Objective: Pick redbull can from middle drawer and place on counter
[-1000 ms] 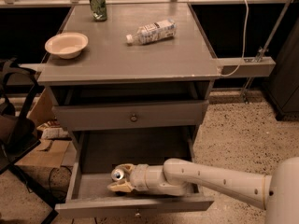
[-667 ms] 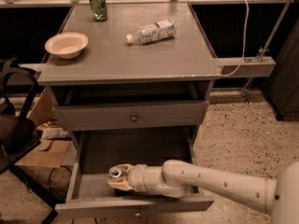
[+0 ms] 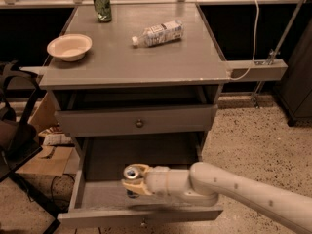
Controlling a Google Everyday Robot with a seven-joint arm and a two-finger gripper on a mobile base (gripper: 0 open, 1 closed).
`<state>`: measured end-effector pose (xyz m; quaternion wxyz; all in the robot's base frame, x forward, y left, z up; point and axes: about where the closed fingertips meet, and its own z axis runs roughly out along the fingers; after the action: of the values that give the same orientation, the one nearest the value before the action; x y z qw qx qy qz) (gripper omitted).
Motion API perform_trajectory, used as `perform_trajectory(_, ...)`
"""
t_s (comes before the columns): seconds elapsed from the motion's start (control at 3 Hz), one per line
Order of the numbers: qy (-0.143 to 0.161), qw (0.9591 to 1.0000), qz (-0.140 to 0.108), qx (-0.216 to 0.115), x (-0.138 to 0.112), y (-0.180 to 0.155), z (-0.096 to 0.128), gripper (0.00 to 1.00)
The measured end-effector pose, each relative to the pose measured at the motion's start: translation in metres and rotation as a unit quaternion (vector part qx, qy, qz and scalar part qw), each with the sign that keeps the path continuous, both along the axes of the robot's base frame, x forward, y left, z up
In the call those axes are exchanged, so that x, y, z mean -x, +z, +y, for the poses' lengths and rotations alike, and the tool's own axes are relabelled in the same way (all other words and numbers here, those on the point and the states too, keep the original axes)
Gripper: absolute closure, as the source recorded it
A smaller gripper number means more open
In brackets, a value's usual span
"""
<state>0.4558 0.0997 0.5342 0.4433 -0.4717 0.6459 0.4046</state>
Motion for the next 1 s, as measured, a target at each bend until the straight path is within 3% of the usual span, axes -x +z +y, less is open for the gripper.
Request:
perform_trajectory(0.33, -0.012, 0.9996, -0.022, -0.01, -0.002, 0.09, -0.061, 1.0)
perform_trajectory(0.67, -0.02, 0.9989, -0.042, -0.009, -0.017, 0.187, -0.106, 1.0)
perform_trajectory(1.0, -0.017, 0.9988, -0.045, -0.007, -0.033, 0.27, -0.131, 1.0)
